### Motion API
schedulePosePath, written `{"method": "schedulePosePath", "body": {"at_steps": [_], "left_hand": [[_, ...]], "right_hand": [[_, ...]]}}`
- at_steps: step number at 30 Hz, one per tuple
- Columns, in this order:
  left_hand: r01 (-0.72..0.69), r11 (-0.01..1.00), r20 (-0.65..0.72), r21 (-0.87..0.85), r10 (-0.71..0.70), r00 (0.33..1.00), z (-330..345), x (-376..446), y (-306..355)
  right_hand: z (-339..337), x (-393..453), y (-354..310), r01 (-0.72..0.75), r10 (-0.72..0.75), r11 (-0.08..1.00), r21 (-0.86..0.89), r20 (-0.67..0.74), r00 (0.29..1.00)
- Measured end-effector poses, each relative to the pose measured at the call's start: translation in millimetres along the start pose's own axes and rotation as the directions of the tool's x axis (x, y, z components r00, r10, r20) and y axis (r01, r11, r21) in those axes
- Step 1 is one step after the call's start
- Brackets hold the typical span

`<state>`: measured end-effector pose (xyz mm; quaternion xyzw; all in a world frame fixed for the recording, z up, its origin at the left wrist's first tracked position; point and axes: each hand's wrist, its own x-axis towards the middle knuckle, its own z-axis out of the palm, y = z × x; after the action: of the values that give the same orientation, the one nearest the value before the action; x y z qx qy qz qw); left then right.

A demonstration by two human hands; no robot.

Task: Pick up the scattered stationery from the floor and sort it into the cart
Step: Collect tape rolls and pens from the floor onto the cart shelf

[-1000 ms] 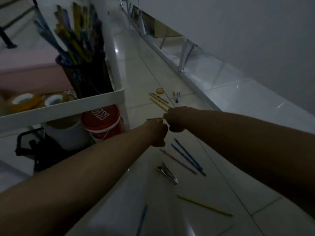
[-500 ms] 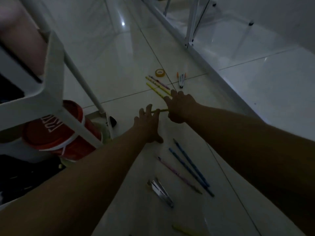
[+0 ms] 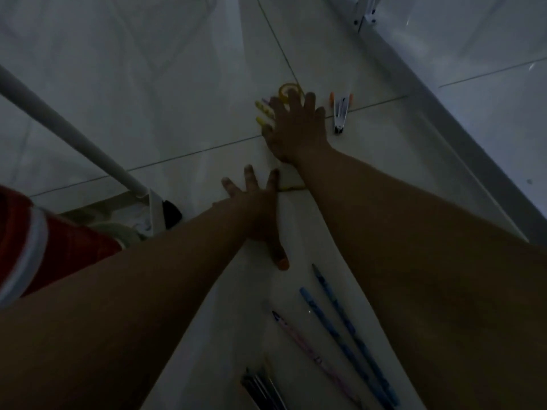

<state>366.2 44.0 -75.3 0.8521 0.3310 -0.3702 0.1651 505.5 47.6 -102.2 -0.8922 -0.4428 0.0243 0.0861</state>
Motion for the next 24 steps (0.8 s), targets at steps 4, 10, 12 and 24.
{"method": "schedulePosePath", "body": {"at_steps": [4,10,12,24], "left_hand": [[0.011,1.000,0.022,-0.027,-0.011,1.000,-0.8,4.6,4.2],[-0.014,0.999,0.013,-0.045,0.014,1.000,0.2,4.6,2.1],[-0.010,0.999,0.009,-0.039,0.011,1.000,-0.4,4.3,2.8],[-0.009,0.999,-0.091,-0.046,0.004,0.996,3.5,-7.8,0.8]], "right_hand": [[6.1,24.8,2.8,-0.039,0.039,0.998,0.038,0.018,0.999],[10.0,48.5,15.6,-0.057,0.053,0.998,0.019,0.140,0.989],[9.3,49.4,13.8,-0.079,0.077,0.997,0.023,0.074,0.994],[-10.1,15.0,19.3,-0.089,0.104,0.993,0.072,-0.247,0.963]]}}
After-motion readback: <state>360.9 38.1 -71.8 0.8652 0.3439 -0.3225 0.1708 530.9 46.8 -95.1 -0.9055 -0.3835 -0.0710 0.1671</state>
